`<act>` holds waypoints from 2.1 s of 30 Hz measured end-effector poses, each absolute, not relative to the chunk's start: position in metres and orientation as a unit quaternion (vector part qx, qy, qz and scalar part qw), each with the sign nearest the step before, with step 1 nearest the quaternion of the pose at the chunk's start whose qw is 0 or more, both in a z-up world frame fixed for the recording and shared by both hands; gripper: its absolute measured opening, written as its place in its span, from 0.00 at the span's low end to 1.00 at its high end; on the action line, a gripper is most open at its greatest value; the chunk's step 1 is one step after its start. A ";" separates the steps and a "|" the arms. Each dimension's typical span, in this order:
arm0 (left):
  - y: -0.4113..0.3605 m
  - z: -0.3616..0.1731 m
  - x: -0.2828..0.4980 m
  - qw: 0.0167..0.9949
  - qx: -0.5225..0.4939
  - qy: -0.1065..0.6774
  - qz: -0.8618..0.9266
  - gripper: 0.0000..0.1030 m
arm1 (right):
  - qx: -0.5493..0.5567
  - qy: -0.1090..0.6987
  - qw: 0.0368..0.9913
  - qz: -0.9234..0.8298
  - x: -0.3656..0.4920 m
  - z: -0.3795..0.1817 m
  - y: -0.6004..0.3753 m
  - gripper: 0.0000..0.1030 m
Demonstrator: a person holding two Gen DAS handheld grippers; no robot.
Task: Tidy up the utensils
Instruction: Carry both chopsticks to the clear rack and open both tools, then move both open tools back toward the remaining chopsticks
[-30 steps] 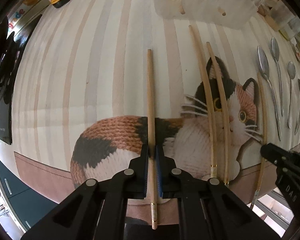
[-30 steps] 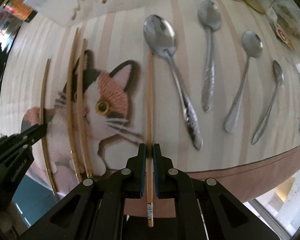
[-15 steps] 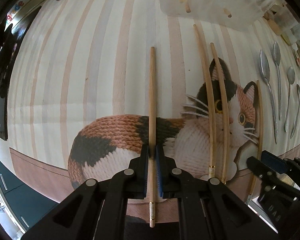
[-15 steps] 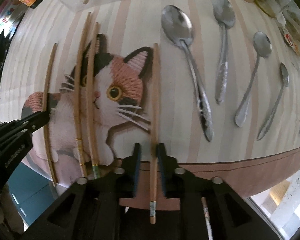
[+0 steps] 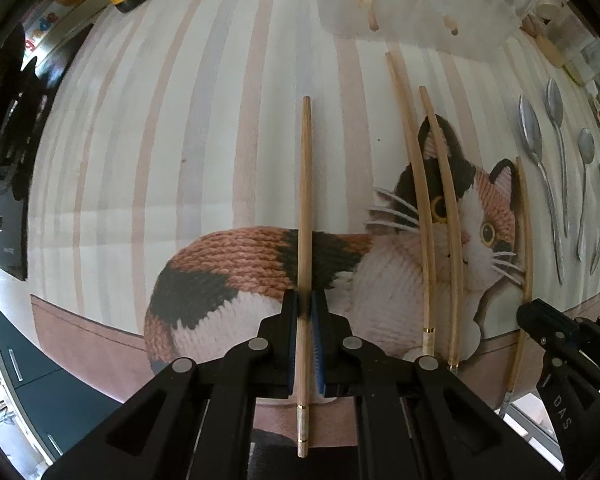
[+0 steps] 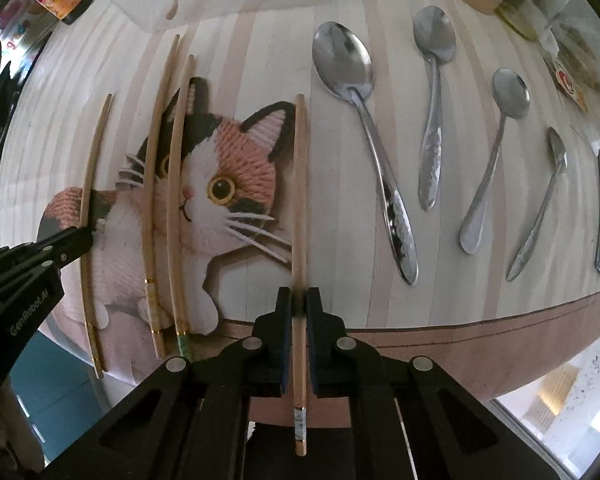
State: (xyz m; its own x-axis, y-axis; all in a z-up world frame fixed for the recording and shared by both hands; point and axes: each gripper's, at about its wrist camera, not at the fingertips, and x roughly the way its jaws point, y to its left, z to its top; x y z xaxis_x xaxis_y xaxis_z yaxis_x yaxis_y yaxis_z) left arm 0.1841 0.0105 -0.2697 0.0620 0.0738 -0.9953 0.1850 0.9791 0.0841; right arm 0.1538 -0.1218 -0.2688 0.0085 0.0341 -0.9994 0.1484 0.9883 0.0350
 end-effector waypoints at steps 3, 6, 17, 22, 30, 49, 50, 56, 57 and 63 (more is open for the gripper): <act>0.008 -0.258 0.178 0.732 0.099 0.673 -0.038 0.04 | 0.072 0.699 0.710 -0.035 0.150 -0.266 -0.116 0.07; 0.007 -0.239 0.173 0.747 0.100 0.656 -0.037 0.04 | 0.080 0.689 0.720 -0.031 0.149 -0.253 -0.124 0.07; 0.002 -0.139 0.169 0.811 0.076 0.579 -0.039 0.04 | 0.100 0.638 0.764 0.006 0.152 -0.177 -0.110 0.07; -0.002 -0.085 0.185 0.841 0.054 0.535 -0.053 0.04 | 0.115 0.607 0.786 0.024 0.163 -0.140 -0.139 0.07; -0.016 -0.038 0.232 0.862 0.027 0.499 -0.088 0.04 | 0.140 0.554 0.820 0.043 0.219 -0.093 -0.177 0.07; -0.062 -0.124 0.431 0.765 0.003 0.637 -0.097 0.04 | 0.158 0.601 0.783 0.019 0.422 -0.130 -0.213 0.07; -0.062 -0.133 0.437 0.757 0.003 0.646 -0.097 0.05 | 0.157 0.606 0.779 0.018 0.428 -0.133 -0.213 0.07; -0.055 -0.139 0.443 0.756 0.016 0.650 -0.075 0.09 | 0.163 0.648 0.744 0.021 0.455 -0.173 -0.212 0.08; -0.052 -0.135 0.440 0.761 0.021 0.644 -0.068 0.09 | 0.161 0.652 0.741 0.022 0.456 -0.177 -0.211 0.10; -0.035 -0.109 0.420 0.808 0.060 0.586 -0.019 0.48 | 0.152 0.638 0.755 0.013 0.433 -0.172 -0.216 0.31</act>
State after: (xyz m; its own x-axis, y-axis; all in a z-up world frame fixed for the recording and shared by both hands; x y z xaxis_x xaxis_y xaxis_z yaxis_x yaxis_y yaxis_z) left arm 0.4195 -0.0353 -0.1094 0.3137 0.0400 -0.9487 0.1007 0.9921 0.0751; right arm 0.4328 -0.2155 -0.1716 0.1856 0.2134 -0.9592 0.1756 0.9532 0.2461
